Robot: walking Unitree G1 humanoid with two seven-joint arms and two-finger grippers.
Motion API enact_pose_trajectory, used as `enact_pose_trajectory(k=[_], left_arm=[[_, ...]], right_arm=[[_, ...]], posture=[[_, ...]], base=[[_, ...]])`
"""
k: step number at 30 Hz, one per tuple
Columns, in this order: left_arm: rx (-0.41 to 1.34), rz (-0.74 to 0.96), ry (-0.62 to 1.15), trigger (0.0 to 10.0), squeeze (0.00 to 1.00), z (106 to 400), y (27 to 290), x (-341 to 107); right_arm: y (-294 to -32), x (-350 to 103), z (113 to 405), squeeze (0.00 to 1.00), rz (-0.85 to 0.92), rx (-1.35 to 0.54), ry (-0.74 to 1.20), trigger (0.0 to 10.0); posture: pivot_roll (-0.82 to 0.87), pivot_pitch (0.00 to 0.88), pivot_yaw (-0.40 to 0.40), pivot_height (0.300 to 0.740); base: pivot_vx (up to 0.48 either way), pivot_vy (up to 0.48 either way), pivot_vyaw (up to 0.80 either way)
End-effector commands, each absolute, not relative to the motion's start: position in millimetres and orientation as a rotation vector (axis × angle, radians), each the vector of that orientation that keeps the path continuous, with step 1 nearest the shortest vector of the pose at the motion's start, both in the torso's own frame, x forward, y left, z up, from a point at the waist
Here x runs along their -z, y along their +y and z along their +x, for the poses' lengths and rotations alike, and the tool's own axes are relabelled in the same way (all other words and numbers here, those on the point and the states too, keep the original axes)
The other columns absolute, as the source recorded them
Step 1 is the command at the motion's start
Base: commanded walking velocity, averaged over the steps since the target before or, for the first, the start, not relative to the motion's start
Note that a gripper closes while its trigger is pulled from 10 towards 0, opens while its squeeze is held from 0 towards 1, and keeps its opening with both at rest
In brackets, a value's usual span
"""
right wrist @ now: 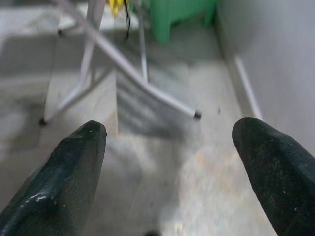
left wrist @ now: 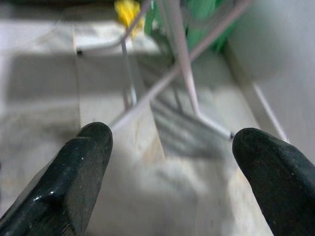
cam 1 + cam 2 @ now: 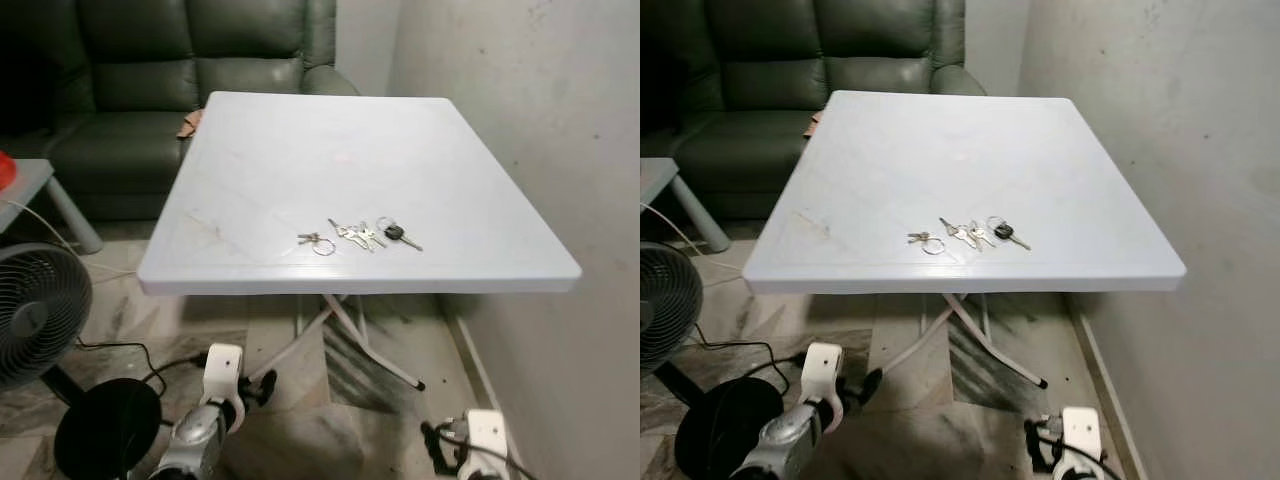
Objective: Hang keys on a hook
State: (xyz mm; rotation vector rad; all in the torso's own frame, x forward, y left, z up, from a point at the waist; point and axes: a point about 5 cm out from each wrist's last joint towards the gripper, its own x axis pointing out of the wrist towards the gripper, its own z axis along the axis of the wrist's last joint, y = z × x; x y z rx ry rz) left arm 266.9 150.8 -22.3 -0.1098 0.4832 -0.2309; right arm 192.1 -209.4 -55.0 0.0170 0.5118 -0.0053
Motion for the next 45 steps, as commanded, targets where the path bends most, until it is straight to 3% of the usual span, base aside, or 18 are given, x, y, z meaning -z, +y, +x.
enact_pose_trajectory(k=[1,7,18,26,36,45], left_arm=[[0.223,-0.111,0.426,10.0,0.0,276.0,156.1,12.4],[0.237,-0.127,0.262,10.0,0.0,297.3,156.9,-15.4],[0.243,-0.123,0.11,10.0,0.0,308.5,154.4,-39.2],[0.269,-0.129,-0.051,10.0,0.0,314.4,150.9,-70.2],[0.273,-0.141,-0.098,10.0,0.0,323.9,159.2,-89.2],[0.279,-0.124,-0.078,10.0,0.0,327.6,160.8,-93.9]], right_arm=[[-210.2,46.6,201.5,0.0,0.012,0.009,0.448,10.0],[-215.8,16.5,225.8,0.0,-0.002,0.007,0.246,10.0],[-221.1,-13.0,238.1,0.0,-0.011,0.009,0.075,10.0],[-209.5,-48.2,250.8,0.0,-0.022,-0.037,-0.065,10.0],[-208.5,-57.2,258.7,0.0,-0.063,-0.052,-0.061,10.0],[-208.0,-62.7,258.8,0.0,-0.063,-0.056,-0.052,10.0]], posture=[[-0.04,0.0,-0.01,0.74],[-0.04,0.0,-0.009,0.74],[-0.03,0.0,-0.007,0.74],[-0.03,0.0,-0.002,0.74],[-0.02,0.0,-0.008,0.74],[-0.02,0.0,-0.003,0.74]], base=[[0.0,0.0,0.0],[0.0,0.0,0.0],[0.0,0.0,0.0],[0.0,0.0,0.0],[0.0,0.0,0.0],[0.0,0.0,0.8]])
